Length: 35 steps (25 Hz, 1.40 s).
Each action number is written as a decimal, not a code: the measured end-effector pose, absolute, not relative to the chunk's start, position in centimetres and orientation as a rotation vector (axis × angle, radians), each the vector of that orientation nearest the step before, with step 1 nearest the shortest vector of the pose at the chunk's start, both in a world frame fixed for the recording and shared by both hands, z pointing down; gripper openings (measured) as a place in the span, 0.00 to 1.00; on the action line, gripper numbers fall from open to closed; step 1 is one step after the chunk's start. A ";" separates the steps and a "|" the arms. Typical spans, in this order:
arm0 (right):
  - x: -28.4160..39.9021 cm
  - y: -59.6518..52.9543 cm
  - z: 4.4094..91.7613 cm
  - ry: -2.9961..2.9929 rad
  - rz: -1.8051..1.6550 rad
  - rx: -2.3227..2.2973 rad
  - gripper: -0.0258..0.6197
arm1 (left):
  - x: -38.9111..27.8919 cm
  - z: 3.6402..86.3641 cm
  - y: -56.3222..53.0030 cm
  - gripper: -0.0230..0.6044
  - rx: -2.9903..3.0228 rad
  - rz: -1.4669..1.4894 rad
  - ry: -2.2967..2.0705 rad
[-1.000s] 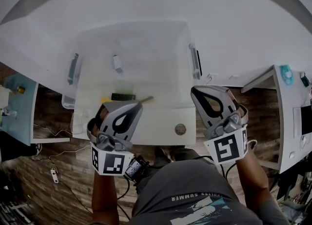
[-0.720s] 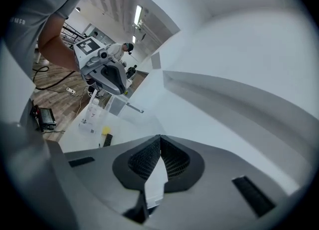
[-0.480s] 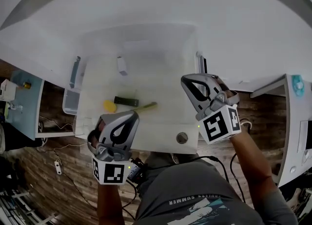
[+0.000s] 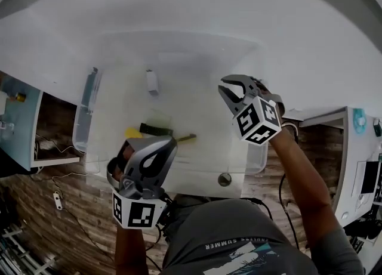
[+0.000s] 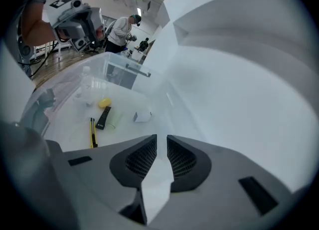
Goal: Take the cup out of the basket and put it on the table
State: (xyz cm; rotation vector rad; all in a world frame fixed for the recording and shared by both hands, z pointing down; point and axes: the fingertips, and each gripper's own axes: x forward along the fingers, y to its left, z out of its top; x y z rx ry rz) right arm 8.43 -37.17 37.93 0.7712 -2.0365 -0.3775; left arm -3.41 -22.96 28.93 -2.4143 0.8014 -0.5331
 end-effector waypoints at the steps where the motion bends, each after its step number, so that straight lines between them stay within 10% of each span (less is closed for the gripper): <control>1: 8.3 -38.1 39.1 -2.012 -0.349 0.750 0.13 | -3.7 29.1 -23.4 0.06 -2.423 -0.536 0.802; 30: 15.1 -46.0 64.4 -1.418 0.118 0.455 0.23 | -7.9 31.1 -29.2 0.06 -2.549 -0.563 0.773; 35: 15.1 -45.5 64.3 -1.392 0.130 0.424 0.08 | -8.2 31.4 -29.4 0.06 -2.553 -0.568 0.775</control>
